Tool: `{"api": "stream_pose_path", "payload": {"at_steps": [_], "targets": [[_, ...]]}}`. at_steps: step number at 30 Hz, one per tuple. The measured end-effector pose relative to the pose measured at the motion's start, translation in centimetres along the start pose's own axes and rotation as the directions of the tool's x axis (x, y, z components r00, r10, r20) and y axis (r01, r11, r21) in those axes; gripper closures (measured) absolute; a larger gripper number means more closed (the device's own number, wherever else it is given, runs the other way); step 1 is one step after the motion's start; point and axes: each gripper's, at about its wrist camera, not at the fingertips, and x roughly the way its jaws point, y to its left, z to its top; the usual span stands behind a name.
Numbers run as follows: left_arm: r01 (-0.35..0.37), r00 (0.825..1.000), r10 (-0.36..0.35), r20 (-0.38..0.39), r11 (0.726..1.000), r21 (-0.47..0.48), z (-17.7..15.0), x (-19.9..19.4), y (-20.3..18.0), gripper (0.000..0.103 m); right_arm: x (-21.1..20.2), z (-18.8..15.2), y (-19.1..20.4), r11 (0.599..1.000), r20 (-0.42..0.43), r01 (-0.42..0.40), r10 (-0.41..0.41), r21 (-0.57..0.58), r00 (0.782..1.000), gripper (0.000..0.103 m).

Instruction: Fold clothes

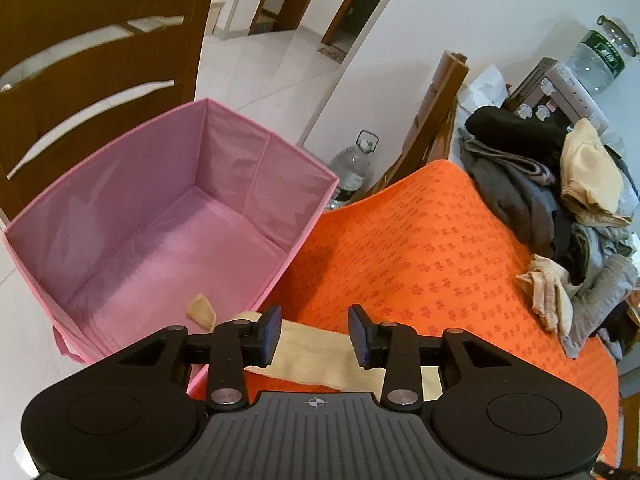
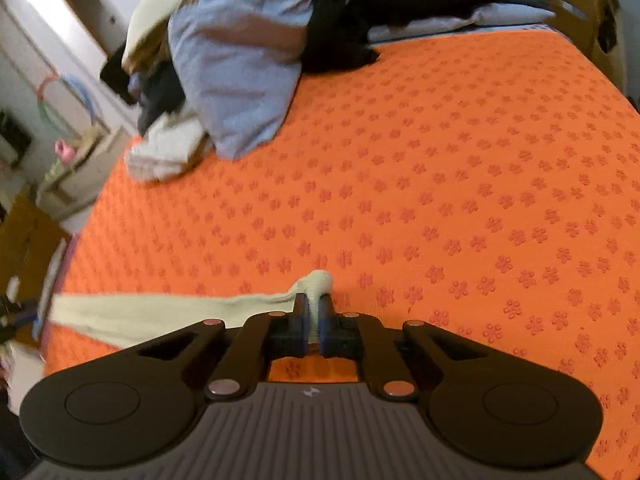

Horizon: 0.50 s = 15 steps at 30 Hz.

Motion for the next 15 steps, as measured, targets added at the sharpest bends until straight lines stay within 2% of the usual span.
{"api": "stream_pose_path", "payload": {"at_steps": [8,15], "targets": [[0.007,0.998,-0.006,0.064,1.0,-0.016,-1.3,-2.9,-4.4,0.062,-3.6,2.6,-2.8,0.996,0.026,0.083,-0.084,0.028,0.996,0.098],[0.04,0.996,-0.037,0.086,0.999,-0.034,-4.0,-4.3,-9.8,0.06,-6.6,4.2,-9.2,0.989,0.013,0.145,-0.146,0.031,0.989,0.098]]}}
